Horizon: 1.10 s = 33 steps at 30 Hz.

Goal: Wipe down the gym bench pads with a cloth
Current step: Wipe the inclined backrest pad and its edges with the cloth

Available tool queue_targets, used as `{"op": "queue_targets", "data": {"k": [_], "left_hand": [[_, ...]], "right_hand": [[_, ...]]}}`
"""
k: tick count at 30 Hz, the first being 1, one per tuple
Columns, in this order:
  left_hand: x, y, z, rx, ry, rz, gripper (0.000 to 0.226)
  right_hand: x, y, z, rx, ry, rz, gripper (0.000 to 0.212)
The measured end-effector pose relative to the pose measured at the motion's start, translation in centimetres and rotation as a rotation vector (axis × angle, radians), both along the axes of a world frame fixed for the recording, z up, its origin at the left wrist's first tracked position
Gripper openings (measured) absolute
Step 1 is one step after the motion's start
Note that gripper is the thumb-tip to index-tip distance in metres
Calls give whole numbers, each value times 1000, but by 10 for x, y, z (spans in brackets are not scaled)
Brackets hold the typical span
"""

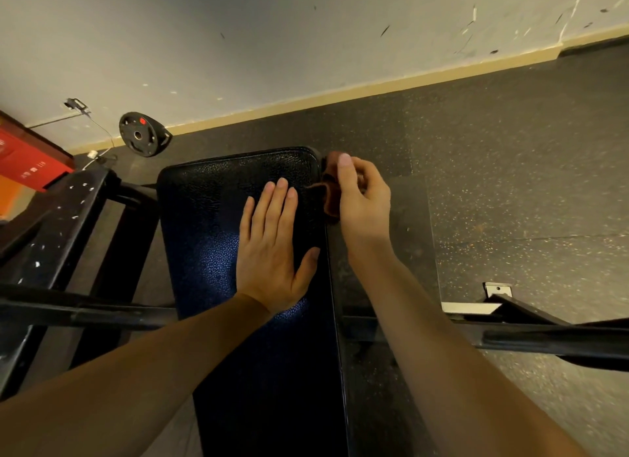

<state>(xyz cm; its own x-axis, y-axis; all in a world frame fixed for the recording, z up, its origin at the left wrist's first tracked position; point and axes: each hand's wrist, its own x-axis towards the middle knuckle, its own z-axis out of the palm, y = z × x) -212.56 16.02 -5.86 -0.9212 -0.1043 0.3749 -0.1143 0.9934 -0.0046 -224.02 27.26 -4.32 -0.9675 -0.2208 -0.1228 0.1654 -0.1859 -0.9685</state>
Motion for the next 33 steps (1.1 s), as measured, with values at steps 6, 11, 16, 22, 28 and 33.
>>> {"op": "queue_targets", "data": {"k": [6,11,16,22,28,33], "left_hand": [[1,0,1,0,5,-25,78],[0,0,1,11,11,-26,76],[0,-1,1,9,13,-30,76],[0,0,0,3,7,-24,76],[0,-1,1,3,19,-34,76],[0,-2,-1,24,26,-34,75]], "right_hand": [[46,36,-15,137,160,80,9],[40,32,0,76,211,35,8],[44,18,-11,47,214,4,12],[86,46,-35,185,70,42,13],[40,17,3,91,244,-24,12],[142,90,-56,336,86,220,14]]}}
